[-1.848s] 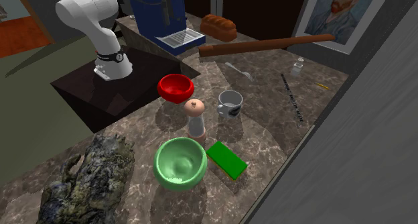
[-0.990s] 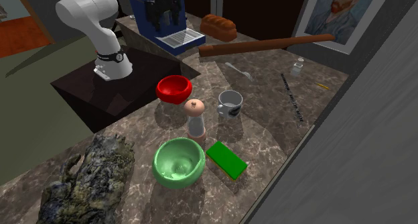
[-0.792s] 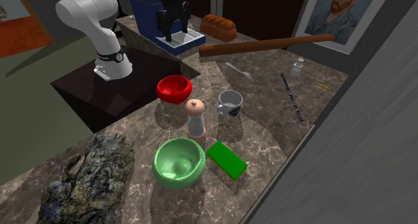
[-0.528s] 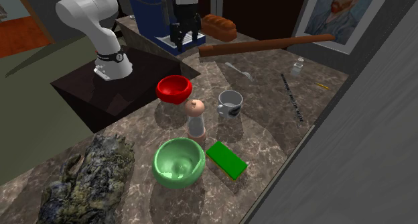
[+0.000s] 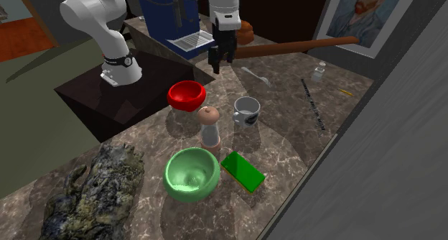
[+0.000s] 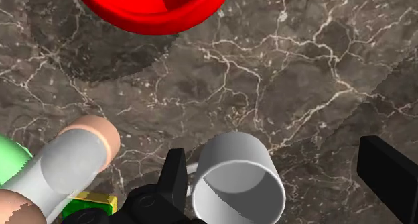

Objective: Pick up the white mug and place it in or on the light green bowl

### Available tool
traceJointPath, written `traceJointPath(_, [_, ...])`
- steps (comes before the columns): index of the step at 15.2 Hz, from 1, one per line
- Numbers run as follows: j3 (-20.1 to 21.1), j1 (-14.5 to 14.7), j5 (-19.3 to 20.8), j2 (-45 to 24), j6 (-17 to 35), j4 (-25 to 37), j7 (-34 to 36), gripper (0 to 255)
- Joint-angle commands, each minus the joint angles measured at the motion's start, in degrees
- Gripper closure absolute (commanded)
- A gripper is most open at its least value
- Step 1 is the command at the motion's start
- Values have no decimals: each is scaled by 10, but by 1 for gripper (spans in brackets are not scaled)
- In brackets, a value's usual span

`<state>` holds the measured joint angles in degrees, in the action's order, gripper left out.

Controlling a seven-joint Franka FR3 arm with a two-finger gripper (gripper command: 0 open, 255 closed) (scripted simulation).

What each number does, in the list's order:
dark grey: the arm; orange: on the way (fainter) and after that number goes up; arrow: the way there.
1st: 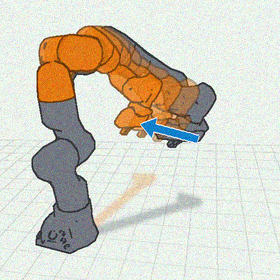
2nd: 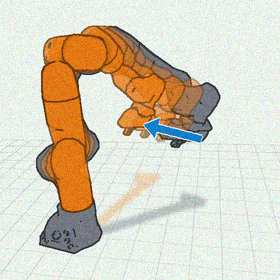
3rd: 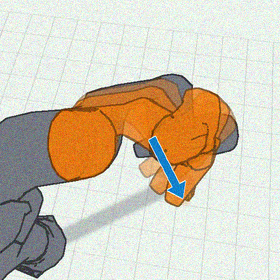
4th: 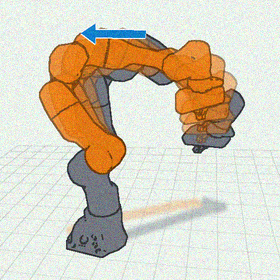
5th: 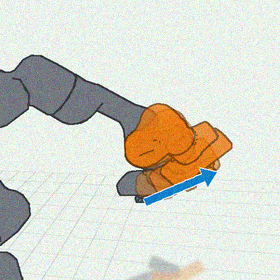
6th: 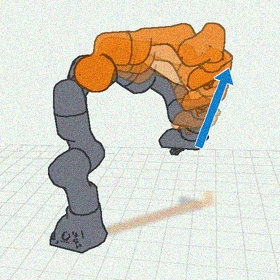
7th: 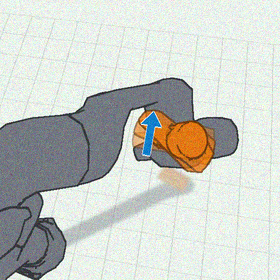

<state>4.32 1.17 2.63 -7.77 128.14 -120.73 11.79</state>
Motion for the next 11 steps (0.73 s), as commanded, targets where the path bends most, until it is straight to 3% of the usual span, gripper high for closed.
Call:
traceJointPath(1, [0,3,7,-49,11,38,9,0])
traceJointPath(11, [-8,25,30,-284,5,276,38,0])
